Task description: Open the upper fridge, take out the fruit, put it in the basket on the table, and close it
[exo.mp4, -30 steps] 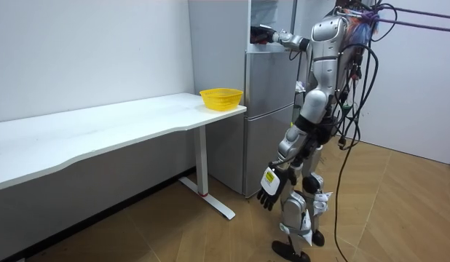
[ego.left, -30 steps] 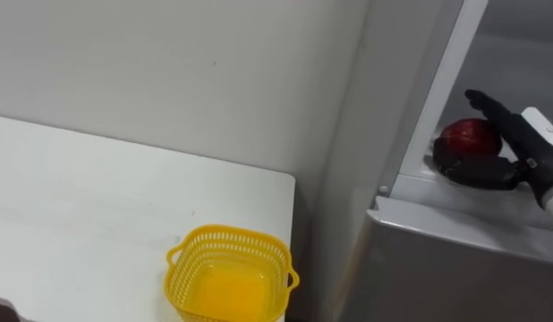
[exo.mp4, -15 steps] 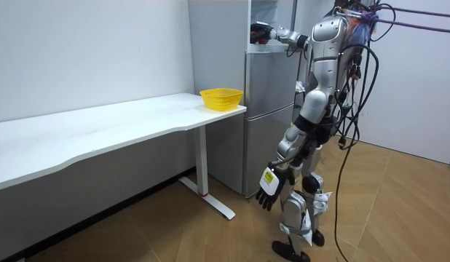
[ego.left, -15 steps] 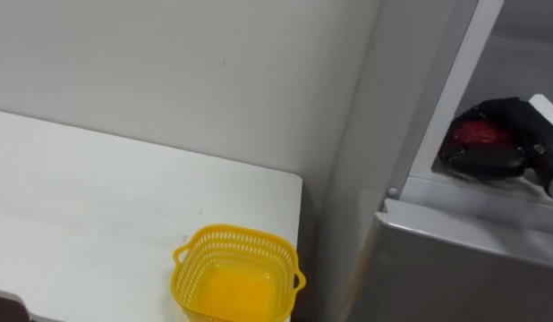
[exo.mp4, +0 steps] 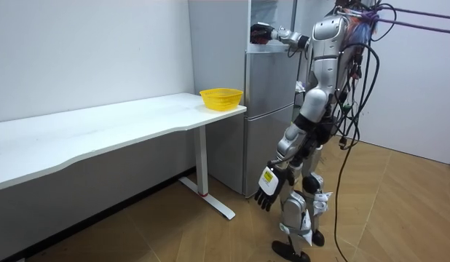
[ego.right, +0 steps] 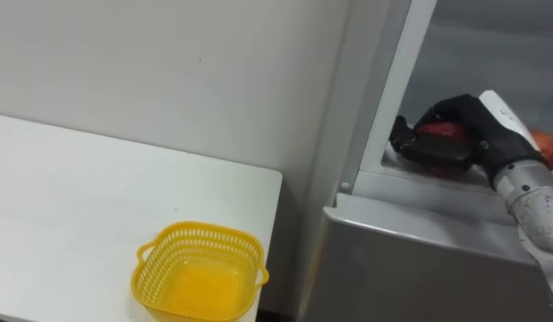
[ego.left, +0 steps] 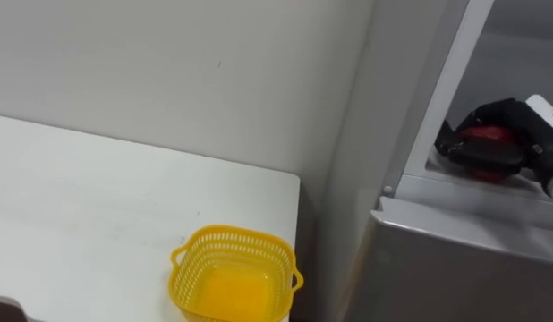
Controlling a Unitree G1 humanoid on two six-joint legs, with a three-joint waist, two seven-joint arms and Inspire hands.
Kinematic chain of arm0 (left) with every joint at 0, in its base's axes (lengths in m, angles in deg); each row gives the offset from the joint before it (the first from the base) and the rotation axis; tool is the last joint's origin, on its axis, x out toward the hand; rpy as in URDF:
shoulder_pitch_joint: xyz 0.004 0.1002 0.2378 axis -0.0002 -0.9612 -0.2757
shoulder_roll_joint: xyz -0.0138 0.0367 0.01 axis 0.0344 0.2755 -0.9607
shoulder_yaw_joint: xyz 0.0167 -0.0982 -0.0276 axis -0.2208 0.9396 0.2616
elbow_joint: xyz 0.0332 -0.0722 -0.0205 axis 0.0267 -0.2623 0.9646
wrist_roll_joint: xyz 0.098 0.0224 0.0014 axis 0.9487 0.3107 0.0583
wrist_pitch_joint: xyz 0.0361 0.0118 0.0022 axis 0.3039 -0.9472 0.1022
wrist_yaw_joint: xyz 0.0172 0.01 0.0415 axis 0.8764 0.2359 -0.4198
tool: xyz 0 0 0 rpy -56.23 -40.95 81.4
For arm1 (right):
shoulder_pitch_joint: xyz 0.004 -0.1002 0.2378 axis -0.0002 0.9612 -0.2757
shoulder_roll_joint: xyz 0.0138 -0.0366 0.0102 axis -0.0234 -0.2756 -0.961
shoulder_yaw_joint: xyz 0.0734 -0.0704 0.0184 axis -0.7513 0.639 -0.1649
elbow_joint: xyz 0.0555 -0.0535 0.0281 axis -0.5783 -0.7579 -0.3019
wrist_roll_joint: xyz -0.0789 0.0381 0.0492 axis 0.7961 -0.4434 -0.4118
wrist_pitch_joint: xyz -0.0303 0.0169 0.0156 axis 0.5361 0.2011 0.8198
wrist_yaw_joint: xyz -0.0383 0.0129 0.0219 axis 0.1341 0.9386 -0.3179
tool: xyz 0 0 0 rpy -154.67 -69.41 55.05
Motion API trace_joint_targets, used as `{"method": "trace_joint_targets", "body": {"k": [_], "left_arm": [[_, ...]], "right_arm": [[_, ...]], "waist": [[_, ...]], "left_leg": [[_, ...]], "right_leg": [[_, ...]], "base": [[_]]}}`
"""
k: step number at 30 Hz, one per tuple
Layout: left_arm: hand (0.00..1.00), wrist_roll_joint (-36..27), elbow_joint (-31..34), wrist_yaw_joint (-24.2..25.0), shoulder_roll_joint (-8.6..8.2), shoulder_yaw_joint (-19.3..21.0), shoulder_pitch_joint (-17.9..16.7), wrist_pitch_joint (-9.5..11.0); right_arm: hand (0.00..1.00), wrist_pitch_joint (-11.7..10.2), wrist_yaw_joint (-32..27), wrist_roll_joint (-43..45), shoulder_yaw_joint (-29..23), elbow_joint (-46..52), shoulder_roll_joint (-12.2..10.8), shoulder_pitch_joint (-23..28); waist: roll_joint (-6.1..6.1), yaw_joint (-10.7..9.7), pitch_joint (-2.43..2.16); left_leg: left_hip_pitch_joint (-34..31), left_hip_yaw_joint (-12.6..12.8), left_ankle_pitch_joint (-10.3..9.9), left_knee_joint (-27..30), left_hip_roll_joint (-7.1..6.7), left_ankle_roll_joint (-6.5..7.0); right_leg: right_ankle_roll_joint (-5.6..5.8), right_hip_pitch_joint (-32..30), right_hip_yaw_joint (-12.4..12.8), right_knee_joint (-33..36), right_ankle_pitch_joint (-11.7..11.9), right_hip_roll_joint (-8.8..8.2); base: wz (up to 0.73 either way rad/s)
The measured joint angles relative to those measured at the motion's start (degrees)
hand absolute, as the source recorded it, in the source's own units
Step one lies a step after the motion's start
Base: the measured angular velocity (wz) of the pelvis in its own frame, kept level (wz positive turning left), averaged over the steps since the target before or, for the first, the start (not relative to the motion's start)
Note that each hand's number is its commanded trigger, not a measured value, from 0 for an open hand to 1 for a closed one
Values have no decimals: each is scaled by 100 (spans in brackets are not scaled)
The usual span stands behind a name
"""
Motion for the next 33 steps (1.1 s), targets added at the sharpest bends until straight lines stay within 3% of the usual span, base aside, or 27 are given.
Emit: {"method": "trace_joint_targets", "body": {"k": [6,11,14,16,19,24,28,32,33], "left_arm": [[0,2,-5,-54,-2,-52,-5,0],[0,0,-7,-165,-14,-49,-108,2],[0,-49,-17,-233,-46,-48,-120,11],[0,-48,-22,-305,-123,-50,-130,19],[0,-49,-28,-312,-156,-48,-91,88],[0,-21,-67,-403,-225,-33,-97,137],[0,6,-72,-388,-304,-10,-106,189],[0,-26,-227,-397,-311,-12,-99,251],[0,-36,-270,-398,-321,-12,-97,250]], "right_arm": [[100,-7,-158,64,38,14,-52,0],[100,80,-484,329,-107,320,-441,124],[100,115,-829,401,-267,774,-657,422],[100,115,-1026,511,-271,1212,-780,643],[100,77,-1209,776,-271,1646,-987,867],[100,70,-1295,851,-271,2225,-1233,1189],[100,-50,-1366,891,-276,3024,-1382,1638],[100,-267,-1628,1064,-275,3472,-1536,1705],[100,-383,-1744,1150,-275,3569,-1583,1723]], "waist": [[3,-31,-3],[20,-144,-15],[111,-182,-46],[255,-184,-73],[406,-195,-77],[456,-197,-63],[403,-184,-35],[390,-176,-35],[418,-183,-16]], "left_leg": [[24,-4,0,-19,-2,0],[-12,-12,-2,18,-2,1],[-26,-13,-3,30,-7,1],[-11,38,-2,25,-10,2],[15,42,-1,9,-5,2],[23,41,4,0,2,-5],[-13,32,2,8,-11,-1],[-14,37,-4,13,-13,9],[-11,39,-6,19,-13,11]], "right_leg": [[0,26,-12,-3,0,1],[0,16,-3,-5,0,2],[1,5,6,-3,1,-5],[1,6,13,-3,1,-9],[1,21,10,-2,1,-12],[1,29,13,-2,1,-38],[1,-1,12,2,1,-51],[2,1,13,0,1,-40],[2,8,13,-2,1,-35]], "base": [[0],[1],[2],[-5],[-1],[0],[0],[0],[3]]}}
